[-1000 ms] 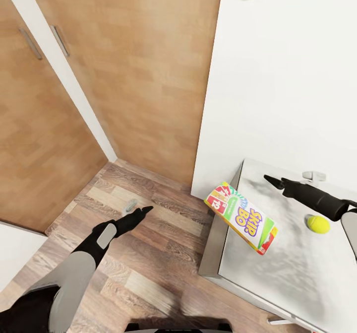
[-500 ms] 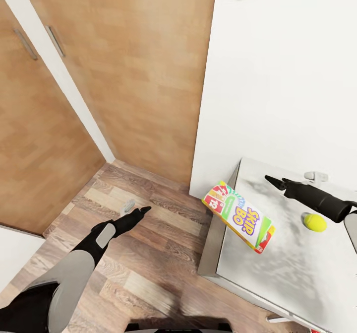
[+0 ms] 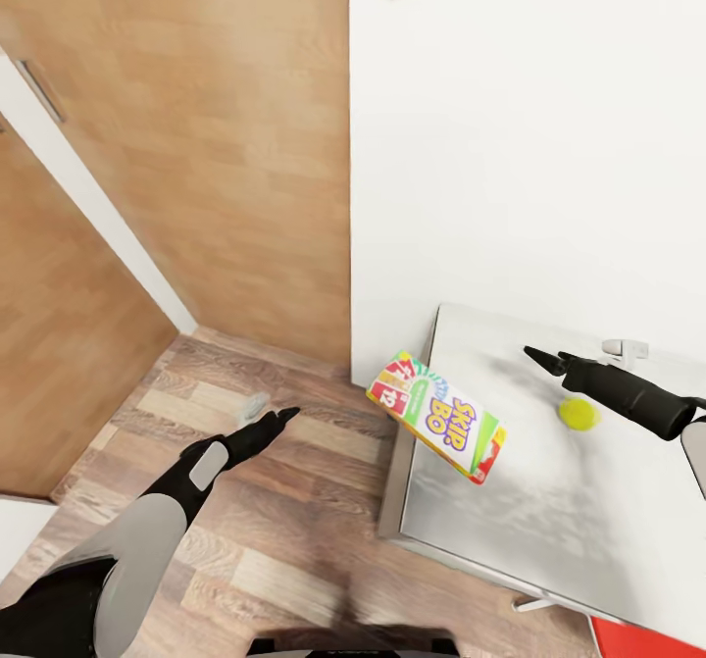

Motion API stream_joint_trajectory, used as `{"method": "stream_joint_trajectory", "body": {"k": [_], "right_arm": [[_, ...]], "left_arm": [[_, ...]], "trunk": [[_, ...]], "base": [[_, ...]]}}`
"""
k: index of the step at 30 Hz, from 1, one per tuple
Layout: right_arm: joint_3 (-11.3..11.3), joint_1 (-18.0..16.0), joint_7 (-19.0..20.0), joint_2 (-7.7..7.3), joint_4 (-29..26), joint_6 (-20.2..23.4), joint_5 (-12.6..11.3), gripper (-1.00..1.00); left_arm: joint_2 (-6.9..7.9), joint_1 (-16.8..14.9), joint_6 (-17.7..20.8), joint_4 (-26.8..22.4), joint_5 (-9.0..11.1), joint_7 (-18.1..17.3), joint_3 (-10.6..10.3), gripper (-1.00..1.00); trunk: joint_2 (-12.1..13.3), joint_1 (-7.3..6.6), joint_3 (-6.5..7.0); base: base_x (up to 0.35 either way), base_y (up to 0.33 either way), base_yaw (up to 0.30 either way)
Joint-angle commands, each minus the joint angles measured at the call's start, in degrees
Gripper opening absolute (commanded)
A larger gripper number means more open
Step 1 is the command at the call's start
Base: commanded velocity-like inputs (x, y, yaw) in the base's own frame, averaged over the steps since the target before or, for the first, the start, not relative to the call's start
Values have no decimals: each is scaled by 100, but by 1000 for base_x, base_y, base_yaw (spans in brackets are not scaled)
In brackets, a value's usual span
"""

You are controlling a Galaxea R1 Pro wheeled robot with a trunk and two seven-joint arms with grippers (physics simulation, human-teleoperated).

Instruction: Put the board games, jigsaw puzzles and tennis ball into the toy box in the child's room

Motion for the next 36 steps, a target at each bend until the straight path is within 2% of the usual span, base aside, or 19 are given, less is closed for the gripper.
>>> {"method": "stream_joint_trajectory", "body": {"k": [1, 8, 13, 16, 19, 36], "right_arm": [[-6, -7, 17, 1, -1, 37, -4, 100], [-7, -7, 18, 1, -2, 37, -5, 100], [-9, -4, 18, 1, -2, 38, -5, 100], [-8, -3, 18, 1, -2, 38, -5, 100], [-8, 0, 20, 1, -2, 36, -5, 100], [-1, 2, 33, 6, -2, 33, -5, 100]], "left_arm": [[1, -2, 49, -1, 42, -85, 20, 100], [2, 5, 47, 2, 41, -560, 16, 100], [6, 21, 46, 3, 36, -1185, 14, 100], [7, 25, 46, 3, 35, -1319, 14, 100], [9, 36, 46, 3, 32, -1595, 14, 100], [29, 57, 41, 4, 31, -1893, 17, 100]], "trunk": [[-9, 3, -8], [-9, 3, -8], [-9, 3, -8], [-9, 3, -8], [-9, 3, -8], [-9, 3, -8]], "base": [[0, 0, -268], [0, 0, -271], [0, 0, -191], [0, 0, -114], [0, 0, -69], [0, 0, -22]]}}
